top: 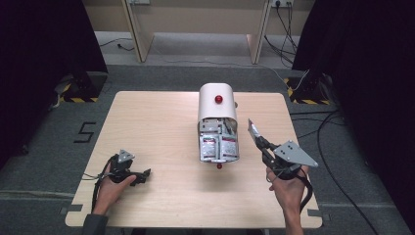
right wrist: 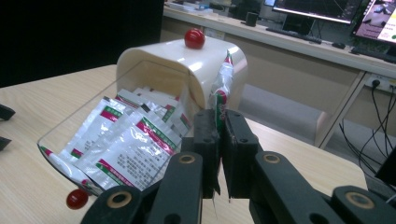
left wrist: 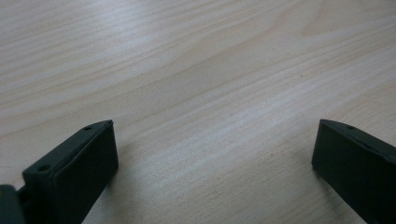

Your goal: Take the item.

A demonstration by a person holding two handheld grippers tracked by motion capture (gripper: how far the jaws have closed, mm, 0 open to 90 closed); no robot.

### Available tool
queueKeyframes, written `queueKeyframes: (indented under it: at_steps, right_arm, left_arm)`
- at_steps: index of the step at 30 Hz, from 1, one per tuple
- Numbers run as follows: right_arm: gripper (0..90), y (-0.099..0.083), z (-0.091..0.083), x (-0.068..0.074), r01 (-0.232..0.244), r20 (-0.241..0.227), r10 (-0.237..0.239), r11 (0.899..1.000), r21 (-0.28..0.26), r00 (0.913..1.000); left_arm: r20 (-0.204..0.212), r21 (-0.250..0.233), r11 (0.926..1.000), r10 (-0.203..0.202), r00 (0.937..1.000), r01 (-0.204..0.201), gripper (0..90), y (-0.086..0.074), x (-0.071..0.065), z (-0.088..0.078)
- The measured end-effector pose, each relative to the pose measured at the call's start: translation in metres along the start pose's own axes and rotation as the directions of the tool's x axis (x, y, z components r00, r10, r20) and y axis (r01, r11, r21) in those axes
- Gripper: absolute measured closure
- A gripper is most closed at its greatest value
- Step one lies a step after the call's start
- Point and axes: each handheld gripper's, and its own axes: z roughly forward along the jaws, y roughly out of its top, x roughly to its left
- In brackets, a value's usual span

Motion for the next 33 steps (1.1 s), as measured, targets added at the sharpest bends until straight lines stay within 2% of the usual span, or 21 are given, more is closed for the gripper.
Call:
queueKeyframes:
  at_steps: [15,24,33]
  right_arm:
    - [85.5,-0.016,0.006,-0.018,-0.025,0.06,0.022,0.998,0.05,0.998]
    - [85.5,-0.029,0.006,-0.036,-0.049,0.113,0.04,0.996,0.078,0.9928]
    - [85.5,-0.041,0.009,-0.047,-0.076,0.138,0.06,0.991,0.108,0.9886]
  left_arm:
    - [0.001,0.0,1.0,0.0,1.0,0.0,0.0,0.0,0.0,0.0]
    - [0.001,0.0,1.0,0.0,1.0,0.0,0.0,0.0,0.0,0.0]
    - [0.001,0.0,1.0,0.0,1.0,0.0,0.0,0.0,0.0,0.0]
